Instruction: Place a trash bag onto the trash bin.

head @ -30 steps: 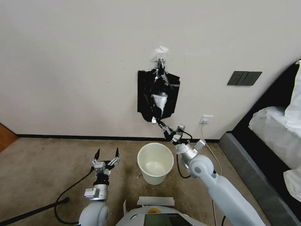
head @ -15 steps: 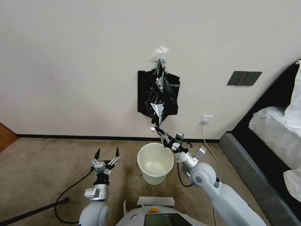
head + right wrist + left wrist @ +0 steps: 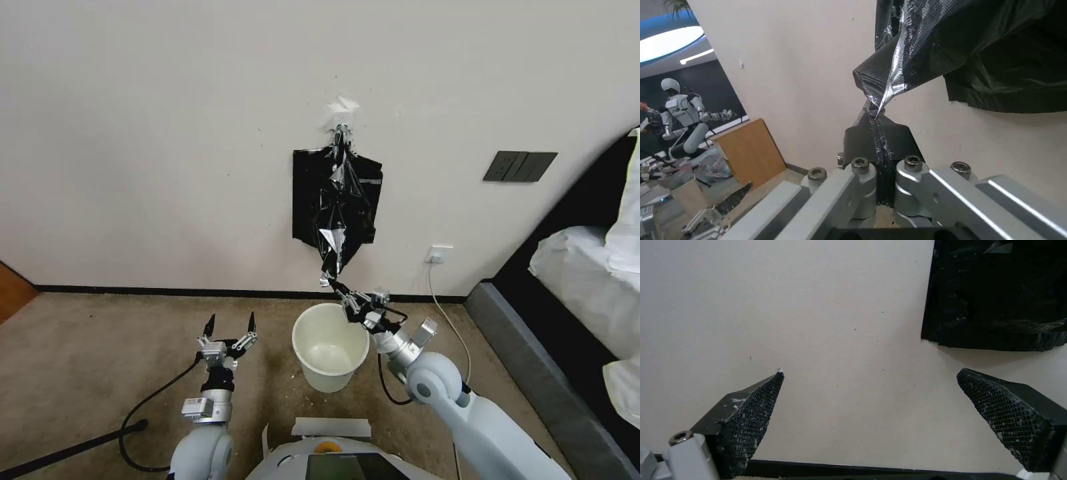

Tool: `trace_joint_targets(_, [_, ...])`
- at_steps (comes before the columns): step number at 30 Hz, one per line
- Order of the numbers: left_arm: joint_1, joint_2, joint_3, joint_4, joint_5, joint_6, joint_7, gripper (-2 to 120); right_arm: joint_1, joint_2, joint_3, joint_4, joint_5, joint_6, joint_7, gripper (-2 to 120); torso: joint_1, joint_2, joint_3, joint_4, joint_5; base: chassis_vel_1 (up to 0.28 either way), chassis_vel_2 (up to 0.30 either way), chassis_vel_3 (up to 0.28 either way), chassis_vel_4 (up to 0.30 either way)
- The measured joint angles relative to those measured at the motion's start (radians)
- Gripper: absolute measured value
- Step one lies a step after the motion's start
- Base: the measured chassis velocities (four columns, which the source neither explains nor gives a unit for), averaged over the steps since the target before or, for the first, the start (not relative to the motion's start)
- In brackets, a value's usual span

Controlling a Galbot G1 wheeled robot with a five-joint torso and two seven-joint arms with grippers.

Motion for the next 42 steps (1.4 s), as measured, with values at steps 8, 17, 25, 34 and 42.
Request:
trace_joint_targets(8, [0.006, -0.005, 0.0, -0.003, 0.001, -0.001, 0.0, 100, -0.01, -0.006, 0.002, 0.009, -0.024, 0.005, 0.034, 0, 0.0, 0.0, 0.0, 0.0001, 0.0, 0.0, 0.0, 0.0, 0.0])
trace_joint_targets(17, [0.005, -0.007, 0.0, -0.003, 0.001, -0.001, 0.0, 100, -0.043, 0.004, 0.092, 0.13, -0.072, -0.104, 0.241, 25, 0.0, 0.0, 0.0, 0.0, 0.0, 0.0, 0.0, 0.0, 0.0])
trace_joint_targets(25, [-0.003, -0.006, 0.007, 0.005, 0.001, -0.001, 0.0, 100, -0.125, -0.014, 0.186, 0.191, -0.176, -0.152, 0.336, 50, 0.0, 0.0, 0.0, -0.0003, 0.0, 0.0, 0.0, 0.0, 0.0])
trace_joint_targets(34, [-0.01, 0.0, 0.02, 0.004, 0.009, 0.003, -0.001, 100, 0.053, -0.159, 0.108, 0.146, -0.631, -0.219, 0.32, 85, 0.0, 0.0, 0.0, 0.0004, 0.0, 0.0, 0.0, 0.0, 0.0])
trace_joint_targets(42, [-0.005, -0.01, 0.016, -0.015, 0.033, 0.007, -0.002, 100, 0.462, -0.241, -0.202, 0.071, -0.67, -0.327, 0.328, 100, 0.0, 0.0, 0.0, 0.0004, 0.0, 0.0, 0.0, 0.0, 0.0])
